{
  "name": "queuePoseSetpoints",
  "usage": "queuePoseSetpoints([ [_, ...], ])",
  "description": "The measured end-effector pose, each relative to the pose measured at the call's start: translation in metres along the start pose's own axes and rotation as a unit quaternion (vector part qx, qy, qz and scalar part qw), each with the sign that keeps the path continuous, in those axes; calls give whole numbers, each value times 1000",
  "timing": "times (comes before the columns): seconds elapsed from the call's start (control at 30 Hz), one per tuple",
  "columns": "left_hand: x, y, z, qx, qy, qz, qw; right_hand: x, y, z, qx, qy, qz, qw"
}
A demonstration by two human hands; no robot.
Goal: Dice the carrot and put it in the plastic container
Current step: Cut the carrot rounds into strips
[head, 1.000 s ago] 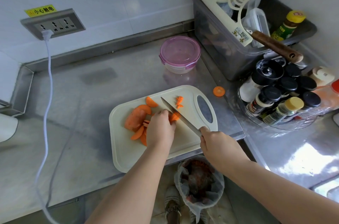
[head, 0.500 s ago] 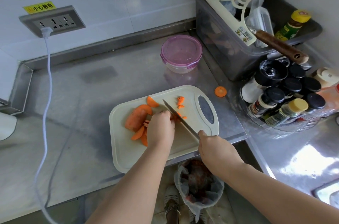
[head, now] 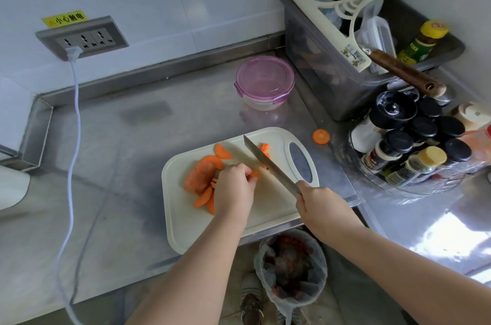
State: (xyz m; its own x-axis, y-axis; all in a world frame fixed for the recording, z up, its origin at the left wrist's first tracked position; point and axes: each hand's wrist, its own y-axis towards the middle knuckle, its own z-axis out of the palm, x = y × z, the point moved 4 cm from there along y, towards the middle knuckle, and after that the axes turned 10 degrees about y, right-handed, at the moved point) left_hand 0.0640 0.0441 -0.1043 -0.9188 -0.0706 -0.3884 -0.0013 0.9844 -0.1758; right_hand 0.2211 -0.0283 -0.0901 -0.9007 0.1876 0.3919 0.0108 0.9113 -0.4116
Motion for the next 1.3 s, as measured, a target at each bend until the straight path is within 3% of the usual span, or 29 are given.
queuePoseSetpoints([
  [0.4,9,-1,-1,17,-28,-19,999,8,-15,12,-4,-3,-16,1000],
  [1.3,2,4,-3,38,91,-25,995,19,-11,25,43,-7,16,999],
])
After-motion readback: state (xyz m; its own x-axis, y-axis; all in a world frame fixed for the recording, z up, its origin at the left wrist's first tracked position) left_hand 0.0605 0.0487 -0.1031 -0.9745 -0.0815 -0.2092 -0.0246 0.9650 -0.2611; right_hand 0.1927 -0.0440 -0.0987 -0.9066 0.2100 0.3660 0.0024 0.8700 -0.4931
